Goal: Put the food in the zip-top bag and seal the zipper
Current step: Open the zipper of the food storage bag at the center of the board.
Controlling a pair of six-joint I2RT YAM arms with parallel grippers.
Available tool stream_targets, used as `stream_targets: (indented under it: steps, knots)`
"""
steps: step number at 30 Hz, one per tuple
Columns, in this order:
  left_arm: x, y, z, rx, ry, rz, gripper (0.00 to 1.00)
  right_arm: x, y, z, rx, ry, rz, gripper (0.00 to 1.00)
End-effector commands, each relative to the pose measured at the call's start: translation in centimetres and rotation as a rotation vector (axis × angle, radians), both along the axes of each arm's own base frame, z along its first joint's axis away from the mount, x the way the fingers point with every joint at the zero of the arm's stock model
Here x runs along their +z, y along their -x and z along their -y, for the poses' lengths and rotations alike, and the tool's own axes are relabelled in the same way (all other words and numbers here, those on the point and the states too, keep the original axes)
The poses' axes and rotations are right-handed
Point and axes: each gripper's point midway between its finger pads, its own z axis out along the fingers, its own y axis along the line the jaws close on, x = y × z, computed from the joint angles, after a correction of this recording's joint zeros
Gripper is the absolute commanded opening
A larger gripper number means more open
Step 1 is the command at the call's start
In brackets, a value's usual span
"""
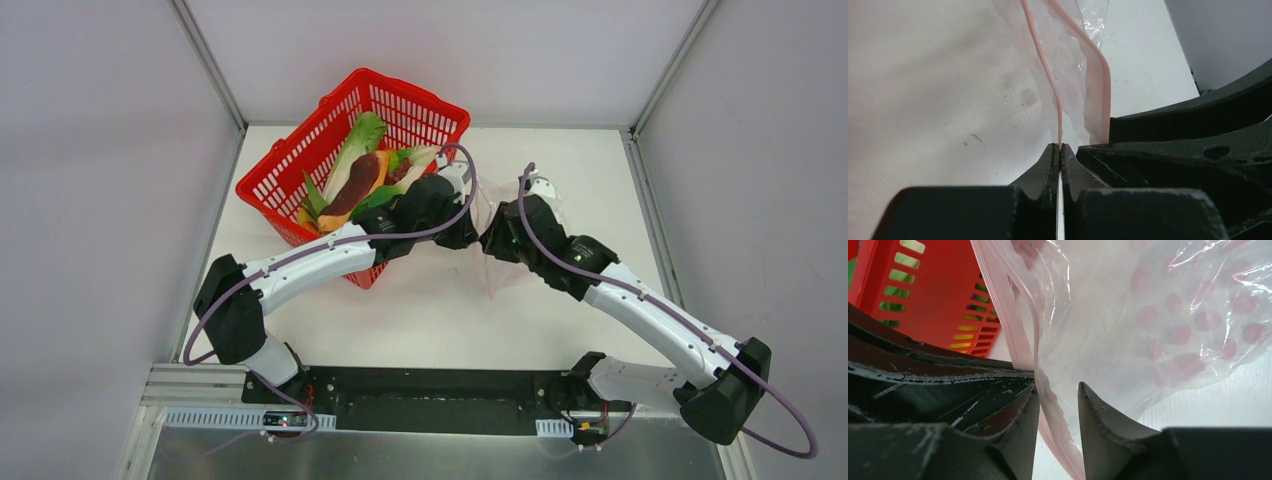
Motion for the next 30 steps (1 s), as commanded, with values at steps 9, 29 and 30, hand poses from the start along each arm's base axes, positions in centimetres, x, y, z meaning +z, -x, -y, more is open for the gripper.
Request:
stream_targets:
  steps: [9,29,30]
  knots:
    - [3.6,1.1,0.4,-0.057,0.088,0.040,0.00,2.3,-3.0,0.4,-0.032,0.035,0.187,0.15]
    - [2.7,-2.8,-5.7,0.058,-0.152,0.085,0.00,7.2,-0.4,7.7,-0.114,0.227,0.251,0.00]
    - [2.9,-2.6,-5.0,0.028,-0.135,0.079,0.00,7.1,-0.3,7.2,-0.101,0.218,0.234,0.00]
